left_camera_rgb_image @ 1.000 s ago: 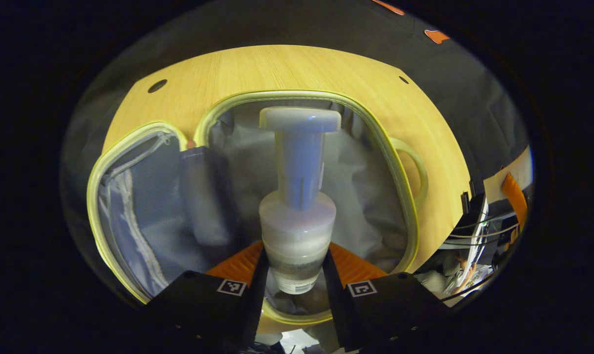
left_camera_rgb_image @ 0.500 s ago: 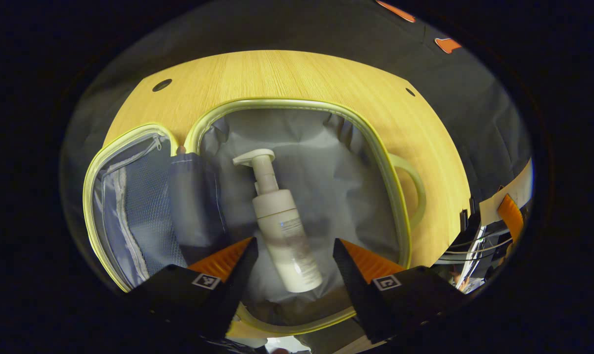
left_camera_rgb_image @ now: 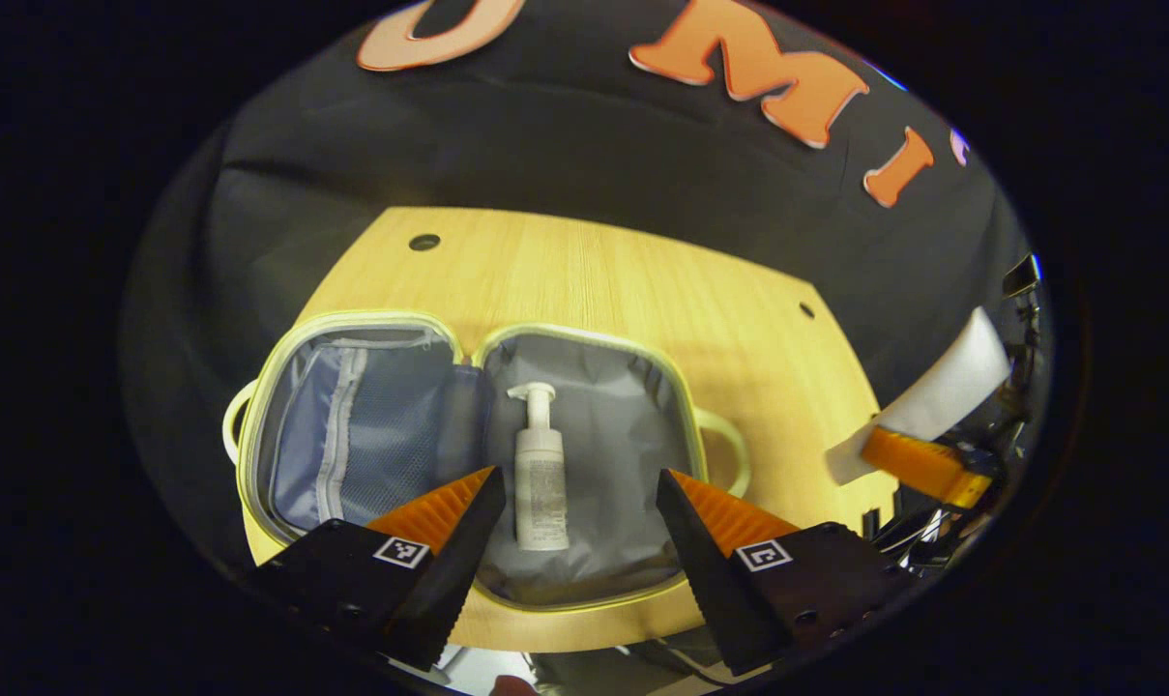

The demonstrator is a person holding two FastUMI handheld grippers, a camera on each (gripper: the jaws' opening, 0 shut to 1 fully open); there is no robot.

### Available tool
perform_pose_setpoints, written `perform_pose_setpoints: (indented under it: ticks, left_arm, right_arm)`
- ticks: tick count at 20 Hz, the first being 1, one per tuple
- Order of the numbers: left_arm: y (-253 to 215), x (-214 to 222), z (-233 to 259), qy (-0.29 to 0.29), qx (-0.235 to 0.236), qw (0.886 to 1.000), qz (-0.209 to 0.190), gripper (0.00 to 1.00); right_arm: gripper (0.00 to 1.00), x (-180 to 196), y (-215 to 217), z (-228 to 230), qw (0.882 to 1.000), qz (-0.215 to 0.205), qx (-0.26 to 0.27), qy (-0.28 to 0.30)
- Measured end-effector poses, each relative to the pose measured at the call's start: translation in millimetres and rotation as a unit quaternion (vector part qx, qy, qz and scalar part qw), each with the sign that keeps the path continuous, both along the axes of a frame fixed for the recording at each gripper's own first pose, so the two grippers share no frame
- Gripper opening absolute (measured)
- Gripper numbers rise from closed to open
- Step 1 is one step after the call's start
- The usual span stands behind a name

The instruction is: First open the suitcase, pack the skin care products into it, and then close the suitcase.

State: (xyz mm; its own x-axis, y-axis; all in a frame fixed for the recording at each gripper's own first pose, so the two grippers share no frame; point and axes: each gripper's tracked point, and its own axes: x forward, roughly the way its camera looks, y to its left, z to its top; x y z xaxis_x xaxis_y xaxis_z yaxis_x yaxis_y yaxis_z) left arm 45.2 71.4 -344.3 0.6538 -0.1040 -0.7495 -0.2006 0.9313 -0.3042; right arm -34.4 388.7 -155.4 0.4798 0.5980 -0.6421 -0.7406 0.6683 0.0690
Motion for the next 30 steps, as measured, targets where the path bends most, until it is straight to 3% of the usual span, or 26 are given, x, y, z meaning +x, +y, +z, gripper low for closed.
perform_pose_setpoints:
  ticks: [4, 8, 13, 20, 26, 30]
  left_arm:
    - [49.5, -8.8, 48.8, -0.061, 0.019, 0.998, 0.024, 0.99]
    - [116.1, -19.7, 93.4, -0.088, 0.063, 0.994, 0.007, 0.99]
    - [175.3, -25.9, 79.8, -0.096, 0.116, 0.988, -0.016, 0.99]
    - [204.8, -24.4, 96.0, -0.156, 0.162, 0.973, -0.059, 0.99]
    - [216.6, -28.7, 78.5, -0.147, 0.149, 0.976, -0.065, 0.99]
    - [225.4, -32.3, 70.6, -0.136, 0.142, 0.979, -0.057, 0.99]
  right_arm:
    - [0.4, -8.6, 32.1, -8.8, 1.0, 0.002, -0.016, 0.011]
    - [0.4, -19.3, 65.1, -36.9, 0.998, -0.015, -0.037, 0.047]
    - [0.4, -27.2, 87.8, -83.1, 0.989, -0.025, -0.089, 0.115]
    - [0.4, -29.9, 83.7, -141.8, 0.96, -0.052, -0.184, 0.202]
    - [0.4, -31.7, 76.9, -187.9, 0.936, -0.073, -0.247, 0.239]
    - [0.42, -31.8, 78.0, -200.4, 0.931, -0.087, -0.26, 0.241]
